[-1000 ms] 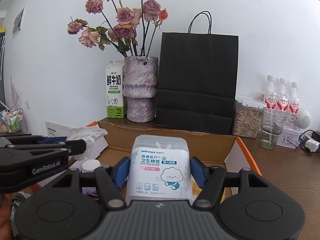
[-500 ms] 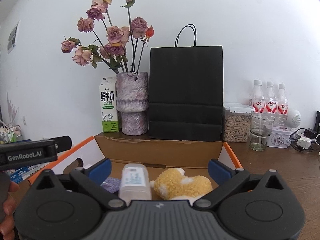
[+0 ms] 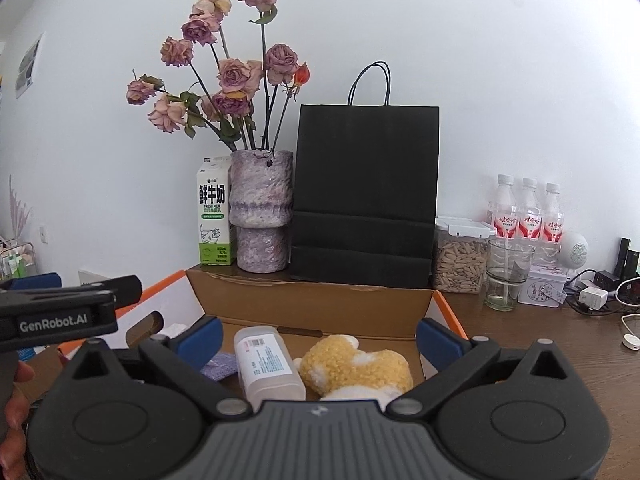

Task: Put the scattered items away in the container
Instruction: 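Move both grippers back toward the braided cable and small white items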

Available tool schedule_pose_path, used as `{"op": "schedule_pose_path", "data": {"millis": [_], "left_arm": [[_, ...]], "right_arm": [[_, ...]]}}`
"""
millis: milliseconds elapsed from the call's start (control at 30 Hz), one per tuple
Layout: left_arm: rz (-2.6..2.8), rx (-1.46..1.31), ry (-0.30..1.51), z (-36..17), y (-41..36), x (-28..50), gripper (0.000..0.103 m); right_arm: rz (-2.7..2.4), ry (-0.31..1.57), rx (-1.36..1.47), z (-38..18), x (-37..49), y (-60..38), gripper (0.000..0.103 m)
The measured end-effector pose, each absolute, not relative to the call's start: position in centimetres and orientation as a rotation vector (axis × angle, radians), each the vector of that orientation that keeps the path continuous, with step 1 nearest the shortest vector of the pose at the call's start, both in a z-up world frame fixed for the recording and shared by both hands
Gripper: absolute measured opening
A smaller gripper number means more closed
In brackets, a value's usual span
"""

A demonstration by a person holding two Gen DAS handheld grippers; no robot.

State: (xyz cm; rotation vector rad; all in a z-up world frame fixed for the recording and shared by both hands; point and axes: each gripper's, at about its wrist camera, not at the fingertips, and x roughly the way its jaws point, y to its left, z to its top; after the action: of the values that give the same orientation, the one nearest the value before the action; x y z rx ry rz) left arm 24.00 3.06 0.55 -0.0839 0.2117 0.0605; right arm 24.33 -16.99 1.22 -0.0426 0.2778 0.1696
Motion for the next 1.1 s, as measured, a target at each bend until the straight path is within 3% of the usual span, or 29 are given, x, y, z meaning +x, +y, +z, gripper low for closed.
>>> {"op": "schedule_pose_path", "data": {"millis": [1100], "left_arm": [[0.203, -0.057, 0.141, -1.2, 5.2, 17.6, 0.103]], "right_arm": [[0.174, 0.255, -0.116, -0.8, 19.2, -18.3, 0.103]]}}
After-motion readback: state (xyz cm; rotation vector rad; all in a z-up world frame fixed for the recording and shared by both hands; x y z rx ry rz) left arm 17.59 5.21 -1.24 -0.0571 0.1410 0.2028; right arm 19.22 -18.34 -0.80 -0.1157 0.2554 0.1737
